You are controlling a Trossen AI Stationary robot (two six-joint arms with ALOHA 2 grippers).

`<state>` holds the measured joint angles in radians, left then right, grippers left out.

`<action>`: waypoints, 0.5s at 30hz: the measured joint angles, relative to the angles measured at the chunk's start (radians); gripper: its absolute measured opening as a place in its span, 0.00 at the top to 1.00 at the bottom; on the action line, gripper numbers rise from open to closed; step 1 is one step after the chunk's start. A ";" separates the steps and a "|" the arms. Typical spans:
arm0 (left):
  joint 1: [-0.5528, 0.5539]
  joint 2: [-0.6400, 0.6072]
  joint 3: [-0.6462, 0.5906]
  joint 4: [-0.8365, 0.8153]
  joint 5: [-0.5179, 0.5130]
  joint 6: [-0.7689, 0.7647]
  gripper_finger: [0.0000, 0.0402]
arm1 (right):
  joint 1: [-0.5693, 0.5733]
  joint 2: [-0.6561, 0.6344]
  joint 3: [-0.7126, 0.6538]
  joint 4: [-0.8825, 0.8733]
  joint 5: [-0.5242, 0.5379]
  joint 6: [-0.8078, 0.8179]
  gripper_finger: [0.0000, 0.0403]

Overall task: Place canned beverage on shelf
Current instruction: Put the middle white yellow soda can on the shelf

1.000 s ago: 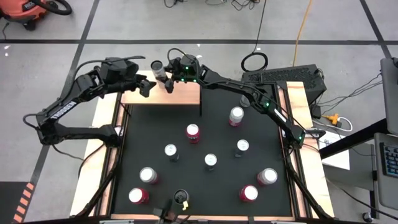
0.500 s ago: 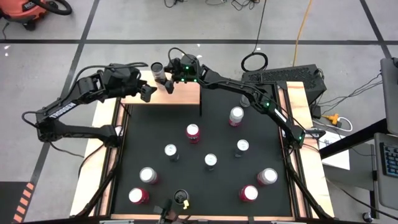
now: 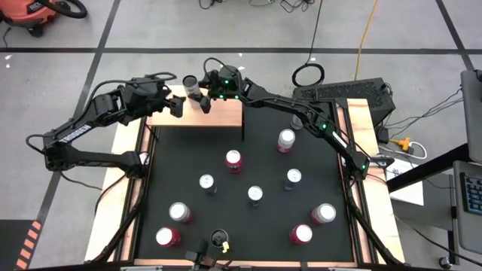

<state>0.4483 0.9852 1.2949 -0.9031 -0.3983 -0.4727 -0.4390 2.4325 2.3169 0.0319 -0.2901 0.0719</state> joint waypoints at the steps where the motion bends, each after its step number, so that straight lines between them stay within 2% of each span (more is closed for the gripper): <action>1: 0.009 0.001 0.000 0.019 -0.013 0.025 0.20 | 0.000 0.000 0.000 0.000 0.000 -0.003 0.40; 5: 0.054 0.032 0.000 0.067 -0.025 0.128 0.20 | 0.000 0.000 0.000 0.001 0.000 -0.006 0.43; 11: 0.103 0.118 0.000 0.137 -0.001 0.261 0.20 | 0.000 0.000 0.000 0.001 0.003 -0.006 0.42; 15: 0.117 0.151 -0.001 0.176 0.002 0.269 0.20 | 0.001 0.000 0.000 0.001 0.004 -0.008 0.41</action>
<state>0.5656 1.1361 1.2942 -0.7270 -0.3967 -0.2036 -0.4385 2.4321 2.3169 0.0326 -0.2863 0.0643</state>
